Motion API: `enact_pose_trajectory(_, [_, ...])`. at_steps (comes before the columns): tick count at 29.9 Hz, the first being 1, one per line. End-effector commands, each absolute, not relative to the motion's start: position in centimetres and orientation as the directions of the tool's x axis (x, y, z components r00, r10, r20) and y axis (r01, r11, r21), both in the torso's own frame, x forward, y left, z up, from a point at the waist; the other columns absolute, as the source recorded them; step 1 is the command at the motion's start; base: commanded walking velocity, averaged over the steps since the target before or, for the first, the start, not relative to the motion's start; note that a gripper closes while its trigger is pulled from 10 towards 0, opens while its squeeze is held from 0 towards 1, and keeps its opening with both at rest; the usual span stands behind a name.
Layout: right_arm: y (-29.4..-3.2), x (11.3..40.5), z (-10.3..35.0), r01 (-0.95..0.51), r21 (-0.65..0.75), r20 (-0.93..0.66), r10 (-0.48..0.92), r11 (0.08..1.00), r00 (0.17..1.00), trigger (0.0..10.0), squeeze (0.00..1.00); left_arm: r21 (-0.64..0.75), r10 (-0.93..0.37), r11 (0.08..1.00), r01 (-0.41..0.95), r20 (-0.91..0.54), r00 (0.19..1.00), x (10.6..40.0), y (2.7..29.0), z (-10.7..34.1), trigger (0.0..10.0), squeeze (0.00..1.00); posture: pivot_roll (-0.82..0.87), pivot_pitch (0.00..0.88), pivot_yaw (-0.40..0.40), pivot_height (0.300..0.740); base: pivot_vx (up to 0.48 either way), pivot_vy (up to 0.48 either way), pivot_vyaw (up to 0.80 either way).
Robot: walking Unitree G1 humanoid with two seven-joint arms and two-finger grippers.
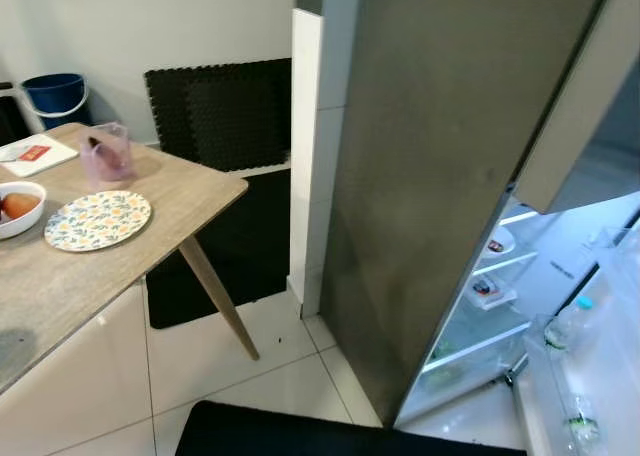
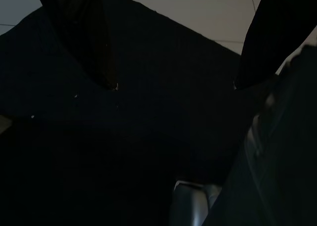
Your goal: Restocking fridge
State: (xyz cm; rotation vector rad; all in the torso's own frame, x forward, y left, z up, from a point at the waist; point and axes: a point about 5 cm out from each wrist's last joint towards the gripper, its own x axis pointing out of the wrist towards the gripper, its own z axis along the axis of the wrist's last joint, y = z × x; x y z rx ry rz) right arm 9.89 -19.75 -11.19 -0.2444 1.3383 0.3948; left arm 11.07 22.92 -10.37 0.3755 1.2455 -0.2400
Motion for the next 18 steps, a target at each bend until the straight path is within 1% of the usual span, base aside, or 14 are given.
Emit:
enact_pose_trajectory(1, [-19.39, 9.97, -11.21, -0.409, 0.061, -0.970, 0.151, 0.910, 0.190, 10.0, 0.00, 0.135, 0.027, 0.913, 0.386, -0.962, 0.272, 10.07, 22.85, -10.67, 0.0, 0.00, -0.03, 0.000, 0.004, 0.740, 0.000, 0.000, -0.79])
enact_pose_trajectory(18, [-19.35, 10.11, -11.18, -0.411, 0.061, -0.970, 0.152, 0.910, 0.192, 10.0, 0.00, 0.135, 0.029, 0.913, 0.384, -0.963, 0.270, 9.88, 22.62, -10.78, 0.0, 0.00, -0.03, 0.000, 0.003, 0.740, 0.000, 0.000, -0.79])
